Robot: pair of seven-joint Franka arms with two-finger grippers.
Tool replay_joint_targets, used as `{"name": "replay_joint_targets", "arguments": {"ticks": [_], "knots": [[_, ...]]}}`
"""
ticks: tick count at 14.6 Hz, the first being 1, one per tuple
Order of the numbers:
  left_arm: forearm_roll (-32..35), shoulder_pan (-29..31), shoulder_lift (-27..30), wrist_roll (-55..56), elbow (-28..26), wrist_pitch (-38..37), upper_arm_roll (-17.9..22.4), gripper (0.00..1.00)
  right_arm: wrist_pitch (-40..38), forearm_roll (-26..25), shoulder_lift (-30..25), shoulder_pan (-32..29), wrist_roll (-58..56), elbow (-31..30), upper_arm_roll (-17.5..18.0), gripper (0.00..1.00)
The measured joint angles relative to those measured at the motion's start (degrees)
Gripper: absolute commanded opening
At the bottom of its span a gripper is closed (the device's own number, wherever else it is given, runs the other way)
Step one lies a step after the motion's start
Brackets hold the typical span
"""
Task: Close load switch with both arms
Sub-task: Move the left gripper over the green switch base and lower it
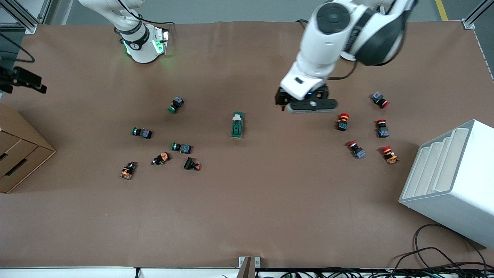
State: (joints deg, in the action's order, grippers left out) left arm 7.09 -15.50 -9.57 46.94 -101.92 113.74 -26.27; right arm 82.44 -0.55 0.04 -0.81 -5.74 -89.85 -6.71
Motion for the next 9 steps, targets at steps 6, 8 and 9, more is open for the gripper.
{"name": "replay_joint_targets", "arguments": {"ticks": [6,8,9], "knots": [[14.3,-10.9,-9.6,21.3,-0.5,6.9,-0.1,1.0,1.3,-3.0,6.6,-0.3,0.0,0.1,-0.4,1.0],[20.8,-13.9,-13.5,29.5,-0.5,9.4,0.0,1.0,1.4,-4.1,6.7,-0.3,0.0,0.1,-0.4,1.0],[24.0,-15.2,-15.3,33.5,-0.5,10.3,0.0,1.0,1.7,-4.1,6.6,-0.3,0.4,0.2,-0.4,1.0]]}}
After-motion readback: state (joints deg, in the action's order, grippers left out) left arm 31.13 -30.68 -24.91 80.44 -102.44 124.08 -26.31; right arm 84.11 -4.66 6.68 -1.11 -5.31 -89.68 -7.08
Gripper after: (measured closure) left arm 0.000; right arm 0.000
